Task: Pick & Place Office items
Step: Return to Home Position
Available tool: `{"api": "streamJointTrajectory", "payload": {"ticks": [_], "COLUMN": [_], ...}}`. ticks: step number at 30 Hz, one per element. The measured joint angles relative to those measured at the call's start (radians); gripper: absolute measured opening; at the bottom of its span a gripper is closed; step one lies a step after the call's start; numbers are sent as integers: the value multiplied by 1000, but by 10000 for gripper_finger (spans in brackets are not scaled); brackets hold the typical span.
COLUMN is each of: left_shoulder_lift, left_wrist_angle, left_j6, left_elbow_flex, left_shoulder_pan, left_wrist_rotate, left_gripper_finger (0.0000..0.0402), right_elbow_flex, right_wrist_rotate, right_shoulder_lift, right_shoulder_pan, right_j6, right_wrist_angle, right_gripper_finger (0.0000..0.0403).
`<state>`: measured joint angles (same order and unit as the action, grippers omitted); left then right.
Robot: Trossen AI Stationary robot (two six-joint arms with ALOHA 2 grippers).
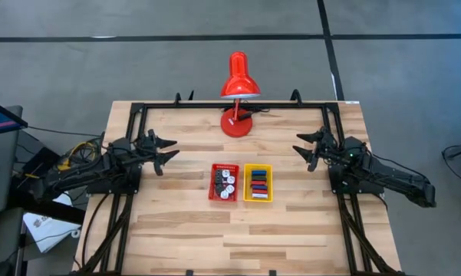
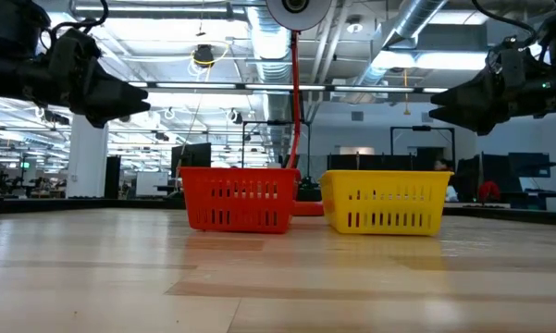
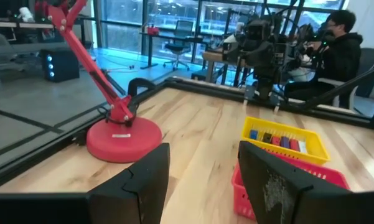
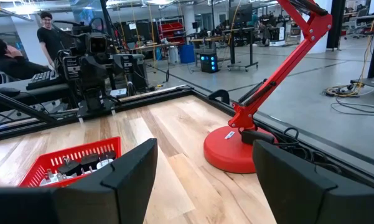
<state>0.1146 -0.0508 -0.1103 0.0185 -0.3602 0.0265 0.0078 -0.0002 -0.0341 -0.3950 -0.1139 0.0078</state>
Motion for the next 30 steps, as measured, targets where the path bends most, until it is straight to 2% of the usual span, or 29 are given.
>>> {"api": "streamJointTrajectory", "payload": {"ticks": [5, 18, 30], "left_shoulder_lift": [-57, -54, -53], "left_wrist_angle": [57, 63, -10], "left_j6": [0, 0, 0], "left_elbow_flex": [2, 3, -2], "left_shoulder_pan": [2, 2, 2], "left_wrist_rotate": [-4, -10, -5], "left_gripper_finger": [186, 186, 186], "right_elbow_flex": [0, 0, 0], "right_wrist_rotate": [0, 0, 0], "right_shoulder_lift": [0, 0, 0], "right_shoulder_pan": [0, 0, 0], "right_j6": [0, 0, 0], "right_wrist_angle": [0, 0, 0], "right_gripper_finger": [256, 256, 256]}}
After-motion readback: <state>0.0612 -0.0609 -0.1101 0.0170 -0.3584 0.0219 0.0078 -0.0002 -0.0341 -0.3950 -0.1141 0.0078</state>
